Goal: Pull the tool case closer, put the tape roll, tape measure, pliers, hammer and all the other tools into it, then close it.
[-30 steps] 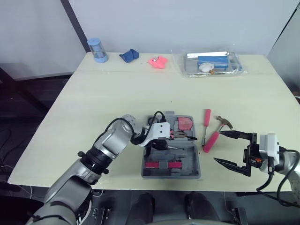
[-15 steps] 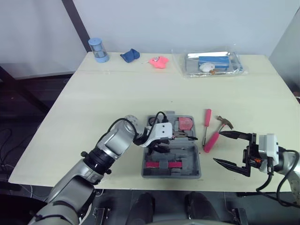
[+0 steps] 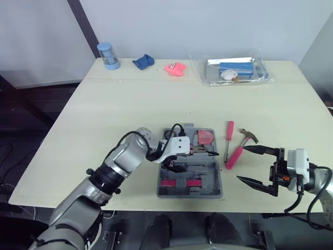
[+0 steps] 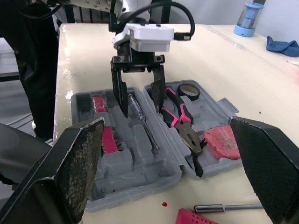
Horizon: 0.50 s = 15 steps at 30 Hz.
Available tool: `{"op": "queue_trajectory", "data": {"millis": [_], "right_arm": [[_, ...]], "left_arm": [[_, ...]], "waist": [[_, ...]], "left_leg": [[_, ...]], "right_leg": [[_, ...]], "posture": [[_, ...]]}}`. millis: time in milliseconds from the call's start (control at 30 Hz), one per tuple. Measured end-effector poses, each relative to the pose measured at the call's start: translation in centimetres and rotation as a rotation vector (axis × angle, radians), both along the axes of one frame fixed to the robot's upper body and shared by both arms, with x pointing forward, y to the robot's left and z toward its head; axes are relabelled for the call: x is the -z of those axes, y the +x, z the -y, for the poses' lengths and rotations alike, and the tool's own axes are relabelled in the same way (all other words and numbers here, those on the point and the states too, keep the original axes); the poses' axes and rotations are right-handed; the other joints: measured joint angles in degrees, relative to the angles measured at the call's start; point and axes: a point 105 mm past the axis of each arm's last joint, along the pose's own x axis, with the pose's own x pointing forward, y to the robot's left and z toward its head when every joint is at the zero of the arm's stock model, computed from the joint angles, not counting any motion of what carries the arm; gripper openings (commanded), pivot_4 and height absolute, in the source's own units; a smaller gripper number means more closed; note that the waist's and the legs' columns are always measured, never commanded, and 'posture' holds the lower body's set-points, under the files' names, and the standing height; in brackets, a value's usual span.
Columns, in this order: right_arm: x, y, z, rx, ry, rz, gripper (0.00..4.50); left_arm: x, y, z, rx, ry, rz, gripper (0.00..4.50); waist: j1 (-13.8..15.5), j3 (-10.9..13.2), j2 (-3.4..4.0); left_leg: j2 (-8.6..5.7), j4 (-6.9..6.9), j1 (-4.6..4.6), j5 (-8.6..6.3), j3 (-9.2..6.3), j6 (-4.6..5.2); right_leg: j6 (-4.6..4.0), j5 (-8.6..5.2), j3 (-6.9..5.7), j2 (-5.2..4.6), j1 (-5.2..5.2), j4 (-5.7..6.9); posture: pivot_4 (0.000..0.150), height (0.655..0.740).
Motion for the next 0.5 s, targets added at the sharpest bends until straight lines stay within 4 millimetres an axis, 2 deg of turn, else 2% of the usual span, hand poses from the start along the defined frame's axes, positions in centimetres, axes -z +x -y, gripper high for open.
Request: {"op": "queue_trajectory", "data": {"millis": [100, 200, 300, 400, 500], "right_arm": [[0.0, 0.0, 0.0, 0.000, 0.000, 0.000, 4.50], [0.0, 0.0, 0.0, 0.000, 0.000, 0.000, 4.50], [0.0, 0.0, 0.0, 0.001, 0.003, 0.001, 4.50], [0.0, 0.0, 0.0, 0.003, 0.008, 0.000, 4.50], [0.2, 0.1, 0.1, 0.008, 0.010, -0.006, 4.50]], "left_arm": [[-1.2, 0.2, 0.3, 0.011, -0.072, 0.018, 2.94], [-3.4, 0.7, 0.6, 0.021, -0.207, 0.055, 2.94], [-4.3, 1.2, 0.5, 0.009, -0.330, 0.048, 2.94], [-4.0, 1.2, 0.2, 0.013, -0.389, 0.039, 2.15], [-3.1, 0.9, -0.2, 0.015, -0.433, 0.020, 0.72]], "waist": [[-0.02, 0.00, 0.00], [-0.02, 0.00, 0.00], [-0.06, 0.00, 0.00], [-0.15, 0.00, 0.00], [-0.04, 0.00, 0.00]], "left_leg": [[0.00, 0.00, 0.00, 0.00, 0.00, 0.00], [0.00, 0.01, 0.00, 0.00, 0.00, 0.00], [0.00, 0.02, 0.01, 0.00, 0.00, 0.00], [0.00, 0.02, 0.01, 0.00, 0.00, 0.00], [0.00, 0.02, 0.01, 0.00, 0.00, 0.00]], "right_leg": [[0.00, 0.00, 0.00, 0.00, 0.00, 0.00], [0.00, 0.00, 0.00, -0.01, 0.00, 0.00], [0.00, 0.00, 0.00, -0.01, 0.00, 0.01], [0.00, 0.00, 0.00, 0.00, 0.00, 0.01], [0.00, 0.00, 0.00, -0.01, 0.00, 0.01]], "posture": [[0.150, 0.7400], [0.150, 0.7400], [0.150, 0.7400], [0.150, 0.7400], [0.150, 0.7400]]}}
